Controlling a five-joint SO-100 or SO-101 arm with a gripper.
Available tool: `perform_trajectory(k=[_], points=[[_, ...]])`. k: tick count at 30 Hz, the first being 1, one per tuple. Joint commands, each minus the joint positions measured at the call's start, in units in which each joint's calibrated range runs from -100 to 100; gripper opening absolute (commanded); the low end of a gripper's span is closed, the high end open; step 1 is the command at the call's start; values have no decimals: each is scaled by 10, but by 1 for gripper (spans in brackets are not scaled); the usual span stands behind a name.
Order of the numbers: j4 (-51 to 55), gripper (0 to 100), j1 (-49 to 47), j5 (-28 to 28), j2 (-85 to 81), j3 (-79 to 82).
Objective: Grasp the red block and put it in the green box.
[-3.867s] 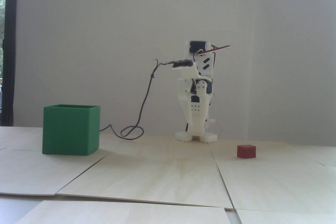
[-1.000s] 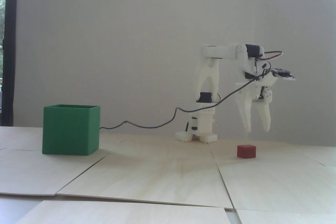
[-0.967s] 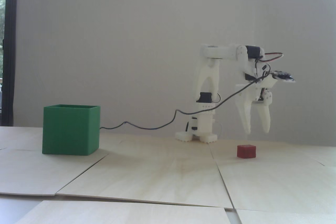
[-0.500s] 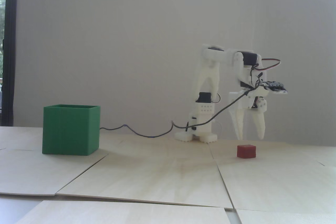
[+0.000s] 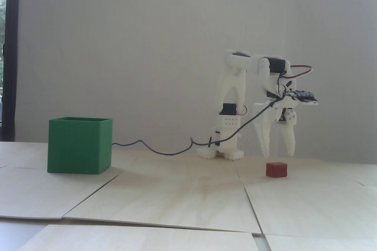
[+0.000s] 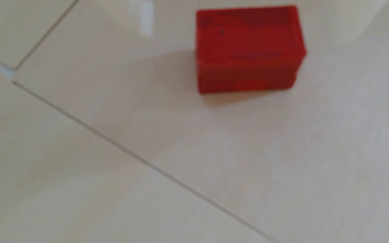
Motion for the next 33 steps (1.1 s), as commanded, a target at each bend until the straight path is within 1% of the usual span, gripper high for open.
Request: perform_trajectory(k=[1,15,22,33], points=[[-3,27,-1,1,-18,-13],[-3,27,-3,1,-58,-6],[-4,27,-2,1,-62,37],[-3,27,-7,2,-95,44]])
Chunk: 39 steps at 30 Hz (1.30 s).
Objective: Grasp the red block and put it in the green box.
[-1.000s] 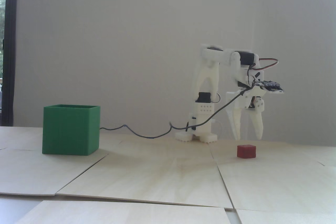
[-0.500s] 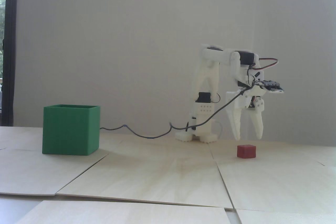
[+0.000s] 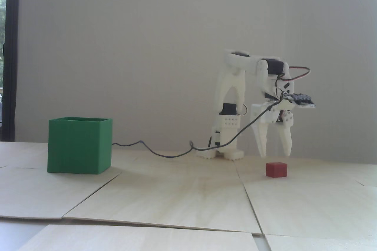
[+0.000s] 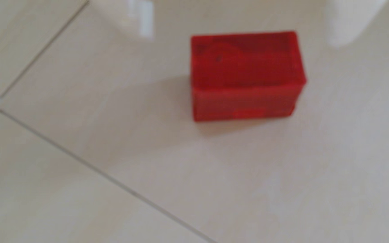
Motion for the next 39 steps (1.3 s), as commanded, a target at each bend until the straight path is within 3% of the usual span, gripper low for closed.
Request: perform_trajectory(k=[1,39], points=[[-3,27,-7,2,-66,-5],[-2,27,-2,19,30,-12]])
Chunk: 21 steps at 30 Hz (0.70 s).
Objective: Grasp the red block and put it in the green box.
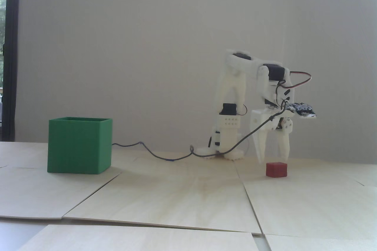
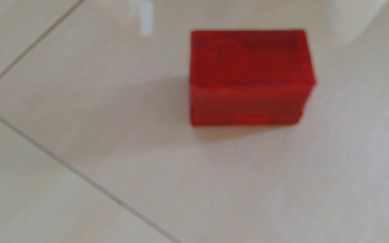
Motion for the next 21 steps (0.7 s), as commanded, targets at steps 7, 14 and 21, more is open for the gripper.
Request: perform_trajectory(k=[7,14,21], points=[[-2,27,-2,5,-6,-12],[-2,27,-6,6,-6,-12],[-1,27,-7,6,-8,-13]])
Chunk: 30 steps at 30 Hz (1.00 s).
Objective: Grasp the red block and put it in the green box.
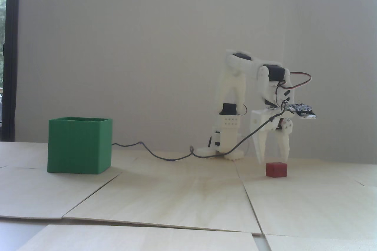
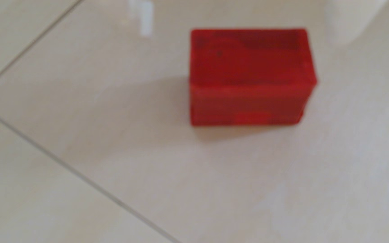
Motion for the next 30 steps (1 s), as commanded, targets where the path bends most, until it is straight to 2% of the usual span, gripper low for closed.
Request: perform_trajectory(k=[1,30], points=[[-1,27,-7,6,-11,-13],[-3,27,-1,12,-14,-13]])
